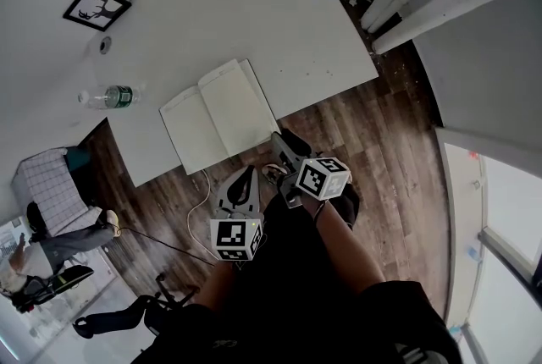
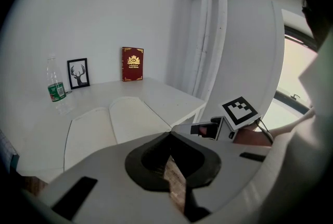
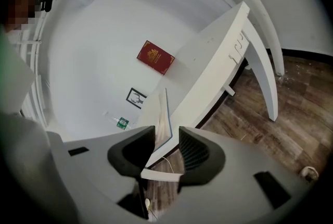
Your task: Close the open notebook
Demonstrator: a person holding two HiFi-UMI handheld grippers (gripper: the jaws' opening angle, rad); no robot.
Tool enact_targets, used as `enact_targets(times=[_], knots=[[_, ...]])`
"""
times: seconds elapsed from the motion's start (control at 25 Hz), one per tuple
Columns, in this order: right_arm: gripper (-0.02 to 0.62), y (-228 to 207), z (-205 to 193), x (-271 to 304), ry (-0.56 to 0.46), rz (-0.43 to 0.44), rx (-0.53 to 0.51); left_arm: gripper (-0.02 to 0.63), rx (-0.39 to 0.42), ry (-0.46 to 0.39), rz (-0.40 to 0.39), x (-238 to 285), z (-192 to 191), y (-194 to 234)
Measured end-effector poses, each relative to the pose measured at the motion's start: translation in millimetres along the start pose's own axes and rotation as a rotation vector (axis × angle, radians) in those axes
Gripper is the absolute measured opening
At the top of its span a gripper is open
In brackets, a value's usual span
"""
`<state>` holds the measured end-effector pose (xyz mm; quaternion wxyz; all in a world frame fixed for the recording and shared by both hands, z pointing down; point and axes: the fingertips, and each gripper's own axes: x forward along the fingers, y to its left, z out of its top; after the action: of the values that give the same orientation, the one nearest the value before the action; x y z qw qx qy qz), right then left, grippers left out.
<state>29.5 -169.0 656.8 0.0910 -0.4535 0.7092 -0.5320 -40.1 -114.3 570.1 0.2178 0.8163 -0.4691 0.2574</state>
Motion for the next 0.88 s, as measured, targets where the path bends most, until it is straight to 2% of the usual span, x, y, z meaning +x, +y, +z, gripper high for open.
enact_targets(times=[0.16,0.4,0.88], knots=[[0.136,-1,0,1,0.008,0.008,0.014,0.003,-0.007,-0.002,0.006,0,0,1],[0.054,3,3,-1,0.024,-0.008,-0.071,0.003,-0.031,-0.014,0.027,0,5,2],[0.048,25,13,-10,0.064,-0.012,-0.252,0.003,-0.109,-0.056,0.094,-16,7,4]])
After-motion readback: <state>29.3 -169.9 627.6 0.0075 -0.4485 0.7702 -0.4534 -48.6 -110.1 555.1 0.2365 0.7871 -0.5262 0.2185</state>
